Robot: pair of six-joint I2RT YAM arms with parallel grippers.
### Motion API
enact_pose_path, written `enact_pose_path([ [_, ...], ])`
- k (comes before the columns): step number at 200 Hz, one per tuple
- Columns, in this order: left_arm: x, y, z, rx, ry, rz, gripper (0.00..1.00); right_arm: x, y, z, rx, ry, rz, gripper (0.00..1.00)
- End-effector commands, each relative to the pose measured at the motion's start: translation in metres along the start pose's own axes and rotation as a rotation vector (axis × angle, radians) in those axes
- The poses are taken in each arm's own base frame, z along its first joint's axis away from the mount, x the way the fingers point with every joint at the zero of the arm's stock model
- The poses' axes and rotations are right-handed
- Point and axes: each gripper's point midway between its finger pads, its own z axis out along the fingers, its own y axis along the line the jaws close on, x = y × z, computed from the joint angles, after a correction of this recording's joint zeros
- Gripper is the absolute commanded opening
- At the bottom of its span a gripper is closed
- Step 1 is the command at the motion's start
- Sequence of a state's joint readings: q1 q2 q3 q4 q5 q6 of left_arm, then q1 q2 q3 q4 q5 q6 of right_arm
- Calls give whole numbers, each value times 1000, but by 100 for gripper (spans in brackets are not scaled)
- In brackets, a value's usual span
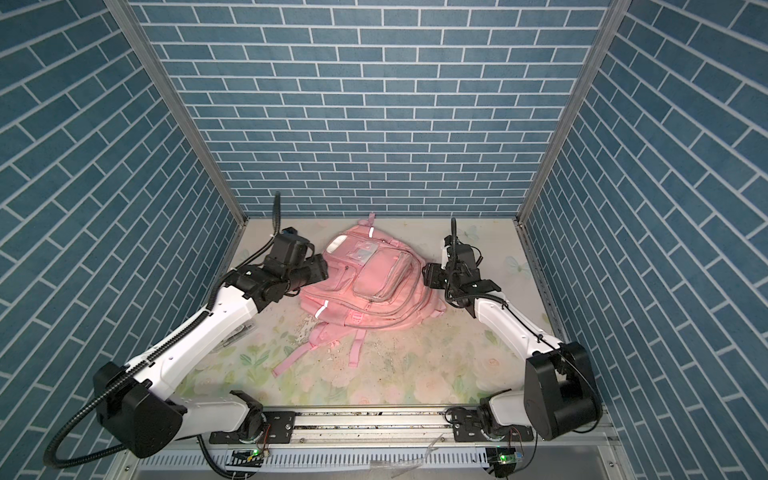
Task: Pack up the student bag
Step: 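Release the case and withdraw the right gripper while the left moves to the clear case, then lower the left gripper over the clear gold-labelled case near the robot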
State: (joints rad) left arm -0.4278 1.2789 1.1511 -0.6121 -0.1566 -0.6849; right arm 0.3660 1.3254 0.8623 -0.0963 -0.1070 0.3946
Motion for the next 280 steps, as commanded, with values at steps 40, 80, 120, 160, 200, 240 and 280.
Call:
enact_pose_path([
  [40,50,158,-6,-291,152,-515,73,-20,8,-34,-66,-191,-205,74],
  [80,78,214,-5,-453,168,-752,74,-9,18,-26,-142,-162,-254,76],
  [120,92,257,4,-541,101,-955,74,4,27,-16,-214,-114,-328,79],
  [160,67,279,15,-569,-19,-1030,75,8,32,-10,-246,-76,-340,80],
  [200,78,302,25,-663,14,-1154,74,11,37,1,-284,-29,-347,81],
  [240,83,318,36,-704,17,-1216,76,2,39,3,-275,-13,-371,81],
  [280,93,325,56,-692,109,-1181,75,-7,50,0,-313,5,-372,81],
])
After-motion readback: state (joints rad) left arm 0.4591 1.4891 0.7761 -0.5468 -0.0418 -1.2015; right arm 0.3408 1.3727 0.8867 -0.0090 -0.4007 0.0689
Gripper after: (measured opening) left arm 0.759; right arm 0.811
